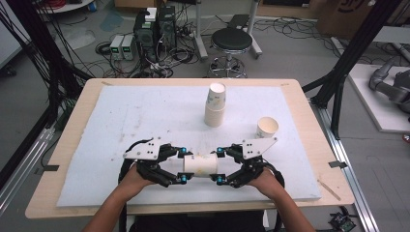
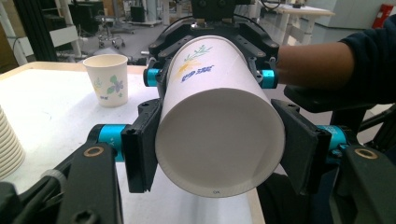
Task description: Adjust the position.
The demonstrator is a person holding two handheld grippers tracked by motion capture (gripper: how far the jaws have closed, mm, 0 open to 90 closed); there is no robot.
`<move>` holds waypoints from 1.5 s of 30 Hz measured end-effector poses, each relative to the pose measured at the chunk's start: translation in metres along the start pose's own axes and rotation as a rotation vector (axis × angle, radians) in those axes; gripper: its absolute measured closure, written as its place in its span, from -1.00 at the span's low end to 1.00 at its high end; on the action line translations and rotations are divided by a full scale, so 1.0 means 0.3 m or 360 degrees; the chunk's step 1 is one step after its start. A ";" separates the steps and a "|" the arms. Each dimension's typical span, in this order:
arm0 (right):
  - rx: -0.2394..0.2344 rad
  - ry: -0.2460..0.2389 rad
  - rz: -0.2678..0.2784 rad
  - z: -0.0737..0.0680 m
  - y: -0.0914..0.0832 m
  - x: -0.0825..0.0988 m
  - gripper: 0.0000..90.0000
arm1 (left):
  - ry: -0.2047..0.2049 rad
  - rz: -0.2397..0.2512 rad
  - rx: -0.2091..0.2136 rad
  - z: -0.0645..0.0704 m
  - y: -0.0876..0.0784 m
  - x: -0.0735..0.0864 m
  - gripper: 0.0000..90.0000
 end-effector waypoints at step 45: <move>0.0128 -0.0136 -0.0838 0.050 0.045 -0.091 -0.29 | -0.0026 -0.0524 -0.0203 -0.043 -0.008 0.031 -0.62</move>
Point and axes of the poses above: each handheld gripper's, and its own axes: y roughly forward along the jaws, x roughly out of its underside, z roughly to its right, the point moved 8 cm from there along y, roughly forward along the jaws, and after that the axes turned 4 degrees about -z, right-handed, at the moved point
